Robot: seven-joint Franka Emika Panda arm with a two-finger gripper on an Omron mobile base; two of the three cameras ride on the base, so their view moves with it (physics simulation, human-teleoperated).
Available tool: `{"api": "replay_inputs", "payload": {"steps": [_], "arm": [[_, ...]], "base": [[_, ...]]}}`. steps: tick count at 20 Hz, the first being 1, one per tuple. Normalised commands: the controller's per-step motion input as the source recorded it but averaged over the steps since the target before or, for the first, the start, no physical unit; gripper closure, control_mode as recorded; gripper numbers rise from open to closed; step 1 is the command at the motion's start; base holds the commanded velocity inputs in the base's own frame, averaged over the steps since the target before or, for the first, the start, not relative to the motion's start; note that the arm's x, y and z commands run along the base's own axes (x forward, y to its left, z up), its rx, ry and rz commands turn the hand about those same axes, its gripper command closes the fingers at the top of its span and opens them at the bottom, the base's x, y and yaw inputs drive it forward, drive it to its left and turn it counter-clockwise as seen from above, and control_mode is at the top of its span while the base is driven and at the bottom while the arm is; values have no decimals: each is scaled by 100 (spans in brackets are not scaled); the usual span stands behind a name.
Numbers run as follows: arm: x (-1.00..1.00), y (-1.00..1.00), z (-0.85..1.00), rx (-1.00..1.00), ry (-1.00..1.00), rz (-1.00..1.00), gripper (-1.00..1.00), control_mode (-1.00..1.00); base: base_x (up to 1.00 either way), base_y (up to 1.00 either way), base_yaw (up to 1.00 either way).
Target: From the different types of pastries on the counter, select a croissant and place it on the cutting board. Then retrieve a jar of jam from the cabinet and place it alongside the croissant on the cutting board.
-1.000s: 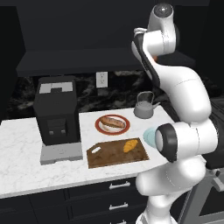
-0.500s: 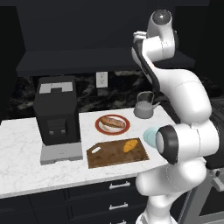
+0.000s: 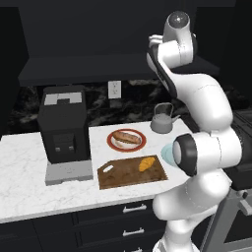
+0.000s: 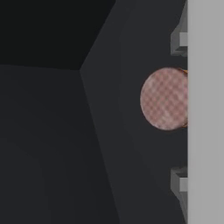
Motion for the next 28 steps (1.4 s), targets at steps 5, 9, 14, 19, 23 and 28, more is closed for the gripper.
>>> {"api": "replay_inputs", "payload": {"steps": [5,9,14,19,23,28], "arm": [[15,-13,0,0,1,0,-100,-100],[11,-11,0,-1,4,0,-100,-100],[3,-3,0,-3,4,0,-100,-100],[0,0,-9,-5,4,0,-100,-100],[0,-1,-20,-3,0,0,-100,-100],[0,-7,-8,-1,0,0,-100,-100]], "base": [[0,0,0],[0,0,0],[0,0,0],[0,0,0],[0,0,0],[0,0,0]]}}
